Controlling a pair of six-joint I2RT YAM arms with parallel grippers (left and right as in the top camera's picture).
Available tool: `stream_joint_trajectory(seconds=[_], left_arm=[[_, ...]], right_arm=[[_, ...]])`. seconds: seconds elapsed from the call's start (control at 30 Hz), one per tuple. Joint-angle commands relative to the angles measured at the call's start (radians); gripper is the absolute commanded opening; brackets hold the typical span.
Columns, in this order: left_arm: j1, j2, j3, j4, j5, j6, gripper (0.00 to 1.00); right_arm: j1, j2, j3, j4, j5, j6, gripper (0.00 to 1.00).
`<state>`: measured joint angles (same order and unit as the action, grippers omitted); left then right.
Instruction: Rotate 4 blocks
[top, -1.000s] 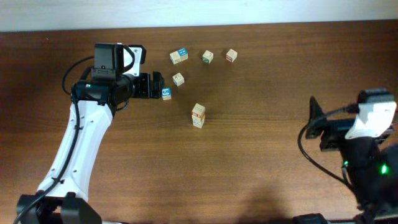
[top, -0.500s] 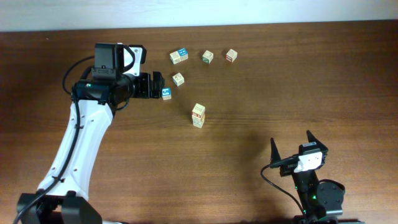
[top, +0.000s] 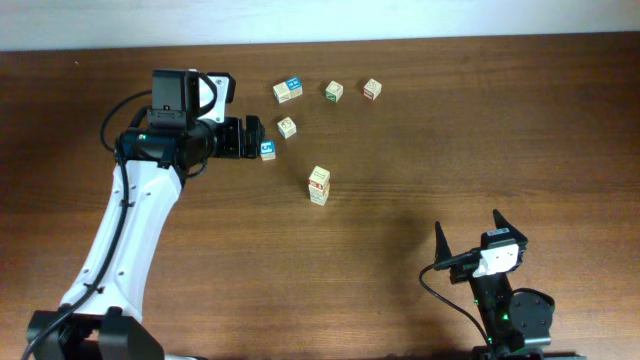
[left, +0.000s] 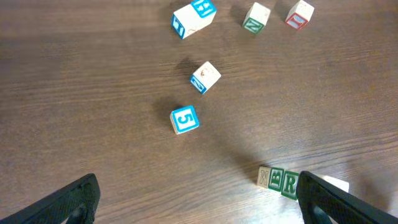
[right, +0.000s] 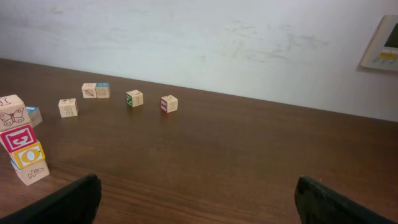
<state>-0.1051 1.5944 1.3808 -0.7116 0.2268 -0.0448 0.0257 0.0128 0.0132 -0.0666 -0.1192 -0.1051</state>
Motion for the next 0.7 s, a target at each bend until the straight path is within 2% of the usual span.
stream_joint_trajectory(seconds=[0.0, 0.1, 0.2, 0.33, 0.37, 0.47, 0.6, 0.67], left_arm=[[0.003, -0.092, -0.052, -0.044, -0.019, 0.015, 0.99], [0.003, -0.253, -0.217, -0.003, -0.125, 0.016, 0.99], [0.003, -0.468, -0.474, 0.203, -0.148, 0.048, 0.99], [0.003, -0.854, -0.882, 0.530, -0.145, 0.177, 0.99], [0.003, -0.945, -0.983, 0.603, -0.146, 0.179, 0.99], [0.003, -1.154, -1.213, 0.824, -0.146, 0.233, 0.99], [0.006, -1.377, -1.368, 0.882, -0.149, 0.280, 0.99], [0.029, -1.458, -1.373, 0.805, -0.146, 0.279, 0.99]], right_arm=[[-0.006, -0.006, -0.008, -0.001, -0.008, 0.008, 0.99], [-0.006, -0.006, -0.008, -0.001, -0.008, 0.008, 0.99], [-0.006, -0.006, -0.008, -0.001, -0.008, 0.008, 0.99], [-0.006, -0.006, -0.008, -0.001, -0.008, 0.008, 0.99], [-0.006, -0.006, -0.008, -0.001, -0.008, 0.008, 0.99], [-0.006, -0.006, -0.008, -0.001, -0.008, 0.008, 0.99], [-0.006, -0.006, -0.008, -0.001, -0.008, 0.008, 0.99], [-0.006, -0.006, -0.008, -0.001, -0.008, 0.008, 0.99]])
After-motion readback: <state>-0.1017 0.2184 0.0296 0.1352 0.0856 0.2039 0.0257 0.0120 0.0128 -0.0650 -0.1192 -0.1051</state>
